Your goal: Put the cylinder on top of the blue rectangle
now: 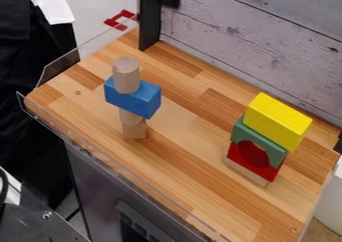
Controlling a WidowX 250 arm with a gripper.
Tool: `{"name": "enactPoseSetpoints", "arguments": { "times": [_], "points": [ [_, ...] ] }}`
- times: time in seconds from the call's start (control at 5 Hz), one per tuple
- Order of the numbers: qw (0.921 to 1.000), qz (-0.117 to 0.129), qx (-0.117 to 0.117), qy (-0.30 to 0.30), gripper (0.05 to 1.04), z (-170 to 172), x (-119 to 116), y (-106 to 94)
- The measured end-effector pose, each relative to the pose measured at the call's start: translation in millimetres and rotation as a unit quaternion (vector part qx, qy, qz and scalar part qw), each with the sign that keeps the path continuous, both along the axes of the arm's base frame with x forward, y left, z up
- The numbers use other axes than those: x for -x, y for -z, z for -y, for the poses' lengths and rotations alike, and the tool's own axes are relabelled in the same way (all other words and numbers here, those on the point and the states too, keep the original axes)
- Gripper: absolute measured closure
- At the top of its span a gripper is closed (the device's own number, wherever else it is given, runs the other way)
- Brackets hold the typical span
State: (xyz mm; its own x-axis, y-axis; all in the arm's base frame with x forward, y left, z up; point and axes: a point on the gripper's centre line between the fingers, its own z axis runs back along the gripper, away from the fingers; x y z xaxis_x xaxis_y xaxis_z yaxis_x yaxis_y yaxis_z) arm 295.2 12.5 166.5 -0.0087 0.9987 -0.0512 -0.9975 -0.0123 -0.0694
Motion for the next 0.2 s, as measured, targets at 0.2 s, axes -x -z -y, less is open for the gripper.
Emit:
{"name": "enactPoseSetpoints", "arguments": {
  "times": [0.2],
  "points": [
    [0.9996,-0.026,0.009,-0.003,0.084,15.3,4.4,23.2]
  ]
}}
